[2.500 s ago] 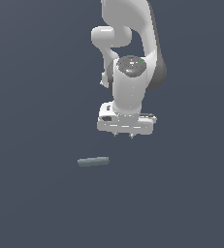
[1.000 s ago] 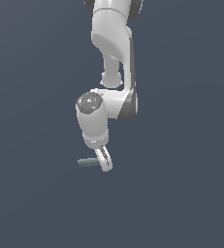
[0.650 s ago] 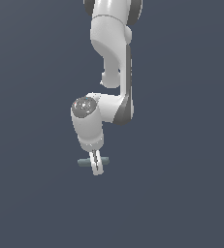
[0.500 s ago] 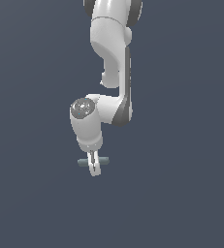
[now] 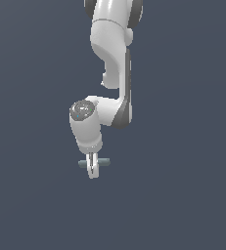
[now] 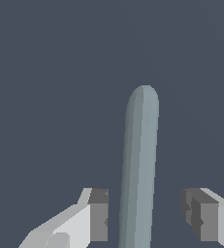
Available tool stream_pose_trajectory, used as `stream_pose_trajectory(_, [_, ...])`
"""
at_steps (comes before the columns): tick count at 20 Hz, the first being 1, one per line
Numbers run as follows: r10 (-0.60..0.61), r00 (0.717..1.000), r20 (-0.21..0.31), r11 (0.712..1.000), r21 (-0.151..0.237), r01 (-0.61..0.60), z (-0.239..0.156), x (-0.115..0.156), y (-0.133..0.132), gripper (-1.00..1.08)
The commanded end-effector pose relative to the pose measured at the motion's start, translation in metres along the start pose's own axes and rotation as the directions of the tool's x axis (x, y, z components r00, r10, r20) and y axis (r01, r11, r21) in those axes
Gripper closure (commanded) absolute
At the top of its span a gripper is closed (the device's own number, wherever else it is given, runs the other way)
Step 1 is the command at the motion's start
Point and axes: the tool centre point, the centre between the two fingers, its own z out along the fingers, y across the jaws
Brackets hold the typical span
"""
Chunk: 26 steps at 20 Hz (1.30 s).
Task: Pick up the object and move it to a goal position.
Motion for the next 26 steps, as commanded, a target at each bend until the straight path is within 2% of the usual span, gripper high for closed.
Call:
stream_pose_trajectory(1, [0.000,1.000,0.000,1.000,-0.001,0.000,0.005,0.000,0.000,-0.20])
stream_pose_trajectory(10, [0.006,1.000,0.000,1.000,0.000,-0.006,0.029,0.000,0.001,-0.20])
stream_pose_trajectory(11, [0.006,1.000,0.000,1.000,0.000,-0.006,0.029,0.000,0.001,1.08])
stream_pose_trajectory(26, [0.006,1.000,0.000,1.000,0.001,-0.006,0.024,-0.001,0.003,1.08])
